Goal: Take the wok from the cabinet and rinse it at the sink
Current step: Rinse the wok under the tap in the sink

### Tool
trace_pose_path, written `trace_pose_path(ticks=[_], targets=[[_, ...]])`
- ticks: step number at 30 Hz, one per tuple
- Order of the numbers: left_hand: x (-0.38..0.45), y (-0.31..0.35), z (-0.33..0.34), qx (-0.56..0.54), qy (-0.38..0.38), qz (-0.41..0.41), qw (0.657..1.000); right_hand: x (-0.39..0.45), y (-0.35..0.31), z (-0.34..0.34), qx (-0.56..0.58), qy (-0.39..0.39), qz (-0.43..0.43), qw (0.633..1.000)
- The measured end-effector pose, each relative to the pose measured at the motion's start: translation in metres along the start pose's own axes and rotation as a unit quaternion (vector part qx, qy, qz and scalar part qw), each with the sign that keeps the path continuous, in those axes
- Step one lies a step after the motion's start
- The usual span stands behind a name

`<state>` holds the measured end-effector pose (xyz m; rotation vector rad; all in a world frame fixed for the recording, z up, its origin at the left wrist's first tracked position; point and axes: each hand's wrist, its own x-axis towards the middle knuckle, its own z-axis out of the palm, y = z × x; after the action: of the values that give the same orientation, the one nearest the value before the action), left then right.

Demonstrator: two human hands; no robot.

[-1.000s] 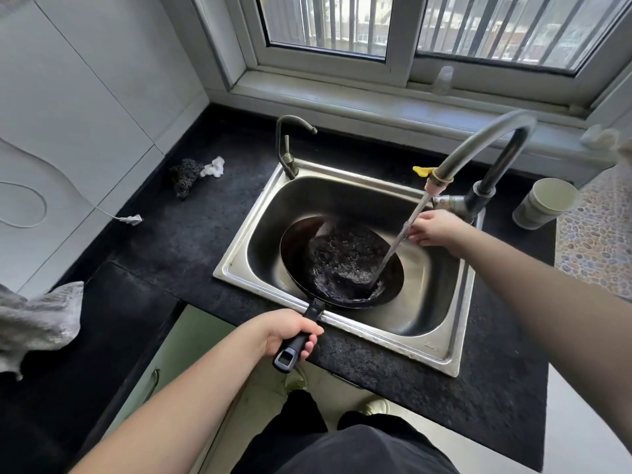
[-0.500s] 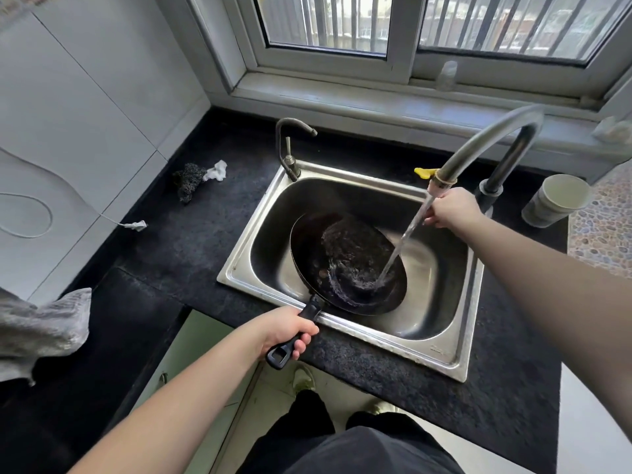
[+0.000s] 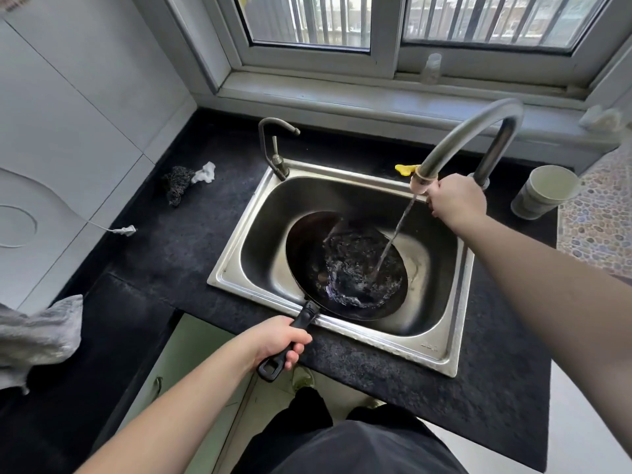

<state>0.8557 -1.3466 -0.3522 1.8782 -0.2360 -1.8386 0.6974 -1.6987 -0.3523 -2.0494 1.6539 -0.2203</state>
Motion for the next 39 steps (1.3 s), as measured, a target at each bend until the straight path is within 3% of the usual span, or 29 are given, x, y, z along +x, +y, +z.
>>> trace_pose_path(ticks=[7, 12, 17, 21, 25, 30, 36, 39], targets=[[0.002, 0.002, -0.001, -0.048, 0.005, -0.043, 0.998, 0.001, -0.001, -0.009, 0.159, -0.031, 0.024, 0.987], [0.002, 0.004, 0.005, -0.074, -0.014, -0.076, 0.994, -0.021, -0.007, 0.001, 0.222, -0.176, 0.062, 0.957], [0.002, 0.004, 0.002, -0.096, -0.025, -0.098, 0.99, -0.068, -0.001, 0.022, 0.345, -0.295, 0.074, 0.888], [0.003, 0.002, 0.003, -0.109, -0.024, -0.101, 0.989, -0.098, 0.019, 0.068, 0.252, -0.271, 0.104, 0.923], [0.005, 0.0, 0.007, -0.115, -0.027, -0.102, 0.988, -0.124, 0.028, 0.076, 0.339, -0.283, 0.166, 0.882], [0.005, -0.001, 0.009, -0.136, -0.041, -0.097, 0.985, -0.145, 0.034, 0.08, 0.358, -0.242, 0.171, 0.886], [0.005, -0.006, 0.007, -0.178, -0.064, -0.086, 0.978, -0.173, 0.009, 0.083, 0.383, -0.267, 0.161, 0.869], [0.006, -0.01, 0.004, -0.204, -0.087, -0.081, 0.972, -0.188, -0.01, 0.094, 0.354, -0.228, 0.154, 0.894]])
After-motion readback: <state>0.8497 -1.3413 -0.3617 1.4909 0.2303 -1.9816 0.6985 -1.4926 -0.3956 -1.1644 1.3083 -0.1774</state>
